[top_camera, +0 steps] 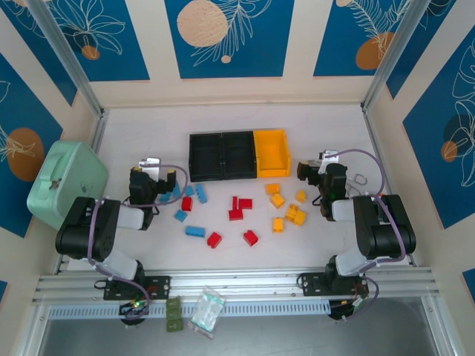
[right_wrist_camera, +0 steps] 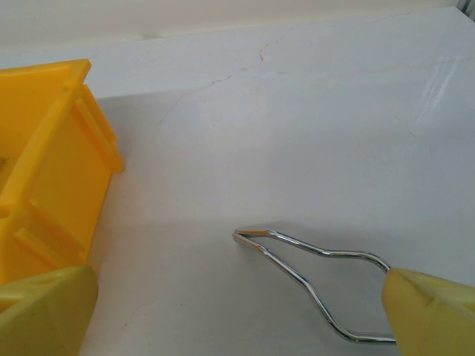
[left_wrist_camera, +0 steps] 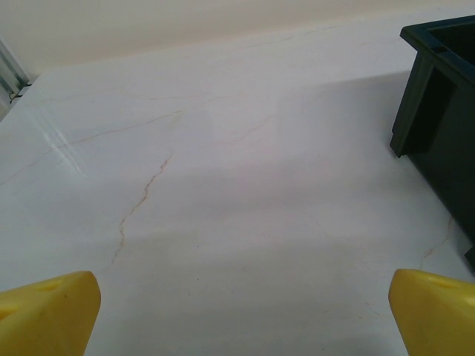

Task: Sort the legos into containers by color
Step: Pick up the lego from the middle-right of the table.

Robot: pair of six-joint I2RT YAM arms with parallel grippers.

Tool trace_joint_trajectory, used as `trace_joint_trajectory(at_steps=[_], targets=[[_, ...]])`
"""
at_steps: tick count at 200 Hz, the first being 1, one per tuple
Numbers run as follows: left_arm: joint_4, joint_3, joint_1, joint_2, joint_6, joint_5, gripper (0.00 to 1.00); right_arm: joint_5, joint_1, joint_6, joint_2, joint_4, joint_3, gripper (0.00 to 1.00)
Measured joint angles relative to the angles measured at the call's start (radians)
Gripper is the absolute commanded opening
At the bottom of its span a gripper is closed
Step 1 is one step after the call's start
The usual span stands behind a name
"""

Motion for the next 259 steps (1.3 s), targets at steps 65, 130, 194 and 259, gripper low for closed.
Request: trace_joint_trajectory(at_steps=[65, 130, 194, 259], targets=[[-0.27, 0.116, 0.005, -0.137, -0.023, -0.059, 0.99, 0.014, 0.025, 0.001, -0.179, -0.193, 0.036, 0.99], [-0.626, 0.277, 0.017, -0.303, -0.387, 0.052, 0.97, -0.196, -0.179, 0.479, -0.369, -0.785, 0.327, 0.88], [-0.88, 0.319, -0.026, -0.306, -0.547, 0.418, 0.81, -0.301, -0.042, 0.554, -0.272, -1.313, 0.402, 0.78], [-0.984, 0.301, -0.252, -0.42, -0.573, 0.429, 0.79, -0.225, 0.092, 0.563, -0.081, -1.544, 0.513, 0.74]])
